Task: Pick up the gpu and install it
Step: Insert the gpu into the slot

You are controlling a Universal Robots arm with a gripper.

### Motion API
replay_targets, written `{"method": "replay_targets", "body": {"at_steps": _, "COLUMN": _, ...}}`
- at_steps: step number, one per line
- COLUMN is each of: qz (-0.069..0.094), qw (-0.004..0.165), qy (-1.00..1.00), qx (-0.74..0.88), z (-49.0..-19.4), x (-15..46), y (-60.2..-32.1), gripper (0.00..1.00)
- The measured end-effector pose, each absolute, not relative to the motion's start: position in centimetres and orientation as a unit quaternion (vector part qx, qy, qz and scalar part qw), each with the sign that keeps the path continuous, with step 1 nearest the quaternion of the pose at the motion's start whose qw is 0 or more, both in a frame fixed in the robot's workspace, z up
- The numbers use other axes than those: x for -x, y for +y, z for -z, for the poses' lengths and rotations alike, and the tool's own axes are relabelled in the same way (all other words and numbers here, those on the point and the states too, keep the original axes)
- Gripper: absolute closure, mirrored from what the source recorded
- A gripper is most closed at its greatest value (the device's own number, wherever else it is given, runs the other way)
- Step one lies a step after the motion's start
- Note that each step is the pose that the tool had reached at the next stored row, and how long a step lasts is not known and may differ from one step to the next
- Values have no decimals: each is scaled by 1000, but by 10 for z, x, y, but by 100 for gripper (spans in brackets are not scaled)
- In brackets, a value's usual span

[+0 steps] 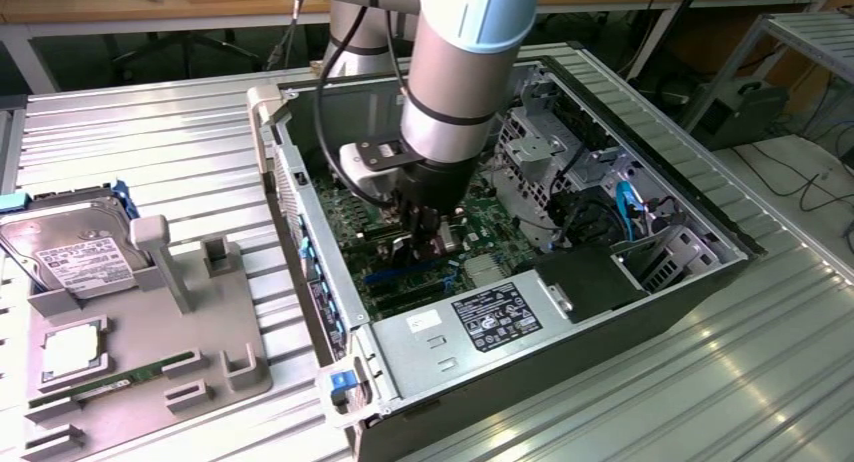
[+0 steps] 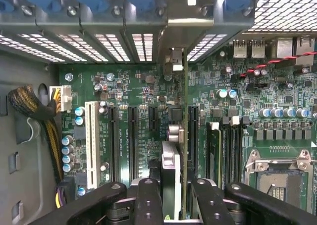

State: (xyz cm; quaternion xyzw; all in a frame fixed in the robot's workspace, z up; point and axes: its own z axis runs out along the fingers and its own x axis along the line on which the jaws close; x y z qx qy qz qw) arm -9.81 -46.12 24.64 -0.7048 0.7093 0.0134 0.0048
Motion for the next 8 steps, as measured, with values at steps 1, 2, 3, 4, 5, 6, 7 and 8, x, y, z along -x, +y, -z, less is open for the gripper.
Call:
{"method": "replay_targets", "body": {"at_steps": 1, "qz": -13, "qw": 5, "qy": 709, "qx": 705, "z": -246, "x": 99, "y": -461, "gripper": 72}}
{"method": "replay_targets", "body": {"at_steps": 2, "qz": -13, "qw": 5, "qy": 709, "qx": 705, "z": -246, "x": 99, "y": -461, "gripper": 72}}
{"method": "replay_targets", "body": {"at_steps": 3, "qz": -14, "qw": 5, "qy": 709, "qx": 705, "z": -246, "x": 100, "y": -460, "gripper": 72}}
{"method": "replay_targets", "body": {"at_steps": 4, "qz": -14, "qw": 4, "qy": 709, "qx": 705, "z": -246, "x": 100, "y": -460, "gripper": 72}}
{"method": "replay_targets", "body": {"at_steps": 5, "qz": -14, "qw": 4, "qy": 709, "qx": 705, "z": -246, "x": 100, "y": -460, "gripper": 72}}
{"method": "replay_targets", "body": {"at_steps": 6, "qz": -14, "qw": 4, "qy": 709, "qx": 705, "z": -246, "x": 101, "y": -460, "gripper": 72}}
{"method": "replay_targets", "body": {"at_steps": 7, "qz": -15, "qw": 3, "qy": 709, "qx": 705, "z": -246, "x": 101, "y": -460, "gripper": 72}}
{"method": "replay_targets", "body": {"at_steps": 8, "qz": -16, "qw": 3, "qy": 709, "qx": 705, "z": -246, "x": 101, "y": -460, "gripper": 72}}
